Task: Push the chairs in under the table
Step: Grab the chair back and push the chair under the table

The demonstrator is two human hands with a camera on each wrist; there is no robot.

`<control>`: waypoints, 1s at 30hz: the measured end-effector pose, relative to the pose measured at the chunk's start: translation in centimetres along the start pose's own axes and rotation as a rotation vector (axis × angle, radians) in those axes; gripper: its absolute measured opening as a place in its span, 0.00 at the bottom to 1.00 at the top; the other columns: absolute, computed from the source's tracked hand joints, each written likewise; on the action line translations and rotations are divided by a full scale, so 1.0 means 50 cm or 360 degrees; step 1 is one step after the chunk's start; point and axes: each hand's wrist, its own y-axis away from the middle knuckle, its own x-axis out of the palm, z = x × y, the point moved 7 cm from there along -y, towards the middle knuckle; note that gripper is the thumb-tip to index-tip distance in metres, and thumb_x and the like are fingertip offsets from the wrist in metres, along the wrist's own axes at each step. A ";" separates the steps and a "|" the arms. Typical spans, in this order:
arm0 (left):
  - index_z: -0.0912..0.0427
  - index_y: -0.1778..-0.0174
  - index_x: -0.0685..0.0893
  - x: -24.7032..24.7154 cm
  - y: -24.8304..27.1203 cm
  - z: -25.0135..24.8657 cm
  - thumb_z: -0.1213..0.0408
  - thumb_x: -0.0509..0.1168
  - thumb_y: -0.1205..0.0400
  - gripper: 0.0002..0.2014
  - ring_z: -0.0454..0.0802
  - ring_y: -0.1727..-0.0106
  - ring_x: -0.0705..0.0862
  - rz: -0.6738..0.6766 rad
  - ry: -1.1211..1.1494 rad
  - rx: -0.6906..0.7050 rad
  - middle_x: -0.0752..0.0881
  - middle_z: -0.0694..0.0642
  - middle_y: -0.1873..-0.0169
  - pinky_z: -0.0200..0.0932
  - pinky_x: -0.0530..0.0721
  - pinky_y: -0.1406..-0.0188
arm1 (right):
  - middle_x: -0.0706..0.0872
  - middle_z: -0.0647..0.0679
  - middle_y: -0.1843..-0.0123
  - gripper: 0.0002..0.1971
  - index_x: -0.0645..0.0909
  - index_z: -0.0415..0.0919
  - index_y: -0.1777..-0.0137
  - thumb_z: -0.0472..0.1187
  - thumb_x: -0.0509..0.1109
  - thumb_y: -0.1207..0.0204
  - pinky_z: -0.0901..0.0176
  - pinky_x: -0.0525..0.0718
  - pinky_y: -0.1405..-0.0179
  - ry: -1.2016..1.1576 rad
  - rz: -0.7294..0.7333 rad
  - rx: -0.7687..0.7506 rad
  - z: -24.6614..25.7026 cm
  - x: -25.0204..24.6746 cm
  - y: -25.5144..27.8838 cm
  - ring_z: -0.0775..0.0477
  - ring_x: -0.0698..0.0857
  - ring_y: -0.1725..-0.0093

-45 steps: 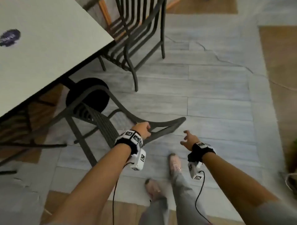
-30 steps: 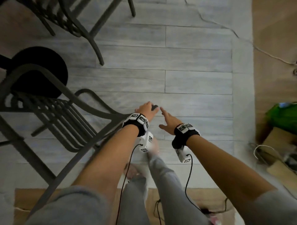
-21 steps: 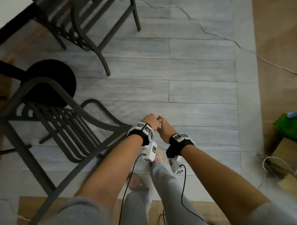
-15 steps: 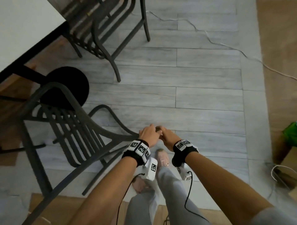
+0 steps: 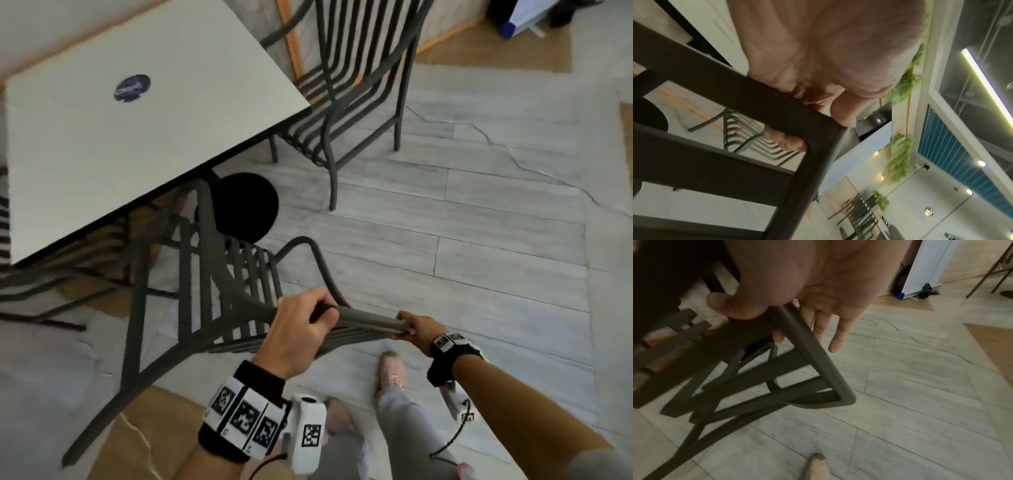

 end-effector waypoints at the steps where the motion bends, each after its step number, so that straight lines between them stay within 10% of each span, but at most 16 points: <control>1: 0.53 0.67 0.77 -0.019 0.028 -0.005 0.58 0.59 0.24 0.07 0.43 0.69 0.74 -0.0035 0.0041 0.0041 0.75 0.46 0.75 0.40 0.67 0.62 | 0.84 0.45 0.56 0.16 0.76 0.48 0.47 0.55 0.72 0.27 0.56 0.73 0.60 0.0018 0.0001 0.0012 -0.003 0.000 0.011 0.38 0.85 0.51; 7: 0.56 0.68 0.77 -0.065 0.147 -0.010 0.56 0.60 0.23 0.10 0.40 0.73 0.74 -0.0153 0.0173 0.0173 0.74 0.44 0.76 0.28 0.67 0.69 | 0.87 0.50 0.58 0.14 0.85 0.48 0.52 0.56 0.74 0.30 0.56 0.80 0.55 0.0103 -0.0018 0.0119 -0.026 0.029 0.082 0.47 0.85 0.56; 11: 0.56 0.69 0.78 -0.113 0.215 -0.004 0.48 0.58 0.23 0.17 0.42 0.73 0.73 -0.0363 0.0274 0.0297 0.74 0.46 0.77 0.39 0.68 0.69 | 0.82 0.53 0.68 0.15 0.76 0.54 0.68 0.59 0.77 0.34 0.62 0.74 0.72 0.0129 -0.0103 0.0082 0.012 0.017 0.111 0.51 0.81 0.67; 16: 0.62 0.71 0.77 -0.167 0.316 0.019 0.35 0.65 0.27 0.29 0.57 0.72 0.76 -0.0650 0.0233 0.0295 0.76 0.61 0.77 0.54 0.74 0.71 | 0.86 0.51 0.67 0.22 0.83 0.48 0.64 0.66 0.79 0.44 0.59 0.79 0.71 0.0301 -0.0334 -0.0108 0.102 -0.057 0.142 0.49 0.83 0.66; 20: 0.61 0.73 0.75 -0.203 0.396 0.062 0.47 0.71 0.29 0.21 0.62 0.73 0.75 -0.0968 0.0301 0.0246 0.74 0.59 0.78 0.58 0.76 0.74 | 0.84 0.51 0.74 0.30 0.83 0.47 0.70 0.76 0.70 0.50 0.50 0.86 0.68 0.0466 -0.0476 -0.0269 0.177 -0.118 0.161 0.44 0.85 0.68; 26: 0.70 0.76 0.73 -0.244 0.501 0.147 0.58 0.70 0.32 0.19 0.67 0.77 0.72 -0.1286 0.0706 0.0286 0.70 0.70 0.80 0.60 0.78 0.76 | 0.81 0.51 0.74 0.18 0.79 0.54 0.73 0.65 0.77 0.39 0.58 0.72 0.70 0.0642 -0.0535 -0.0461 0.305 -0.138 0.237 0.45 0.80 0.70; 30: 0.68 0.77 0.74 -0.275 0.545 0.209 0.63 0.67 0.35 0.13 0.57 0.75 0.74 -0.1503 0.0817 0.0311 0.75 0.55 0.80 0.41 0.75 0.73 | 0.79 0.51 0.76 0.16 0.76 0.54 0.73 0.58 0.79 0.37 0.59 0.70 0.69 0.0734 -0.0576 -0.0644 0.359 -0.137 0.267 0.42 0.80 0.74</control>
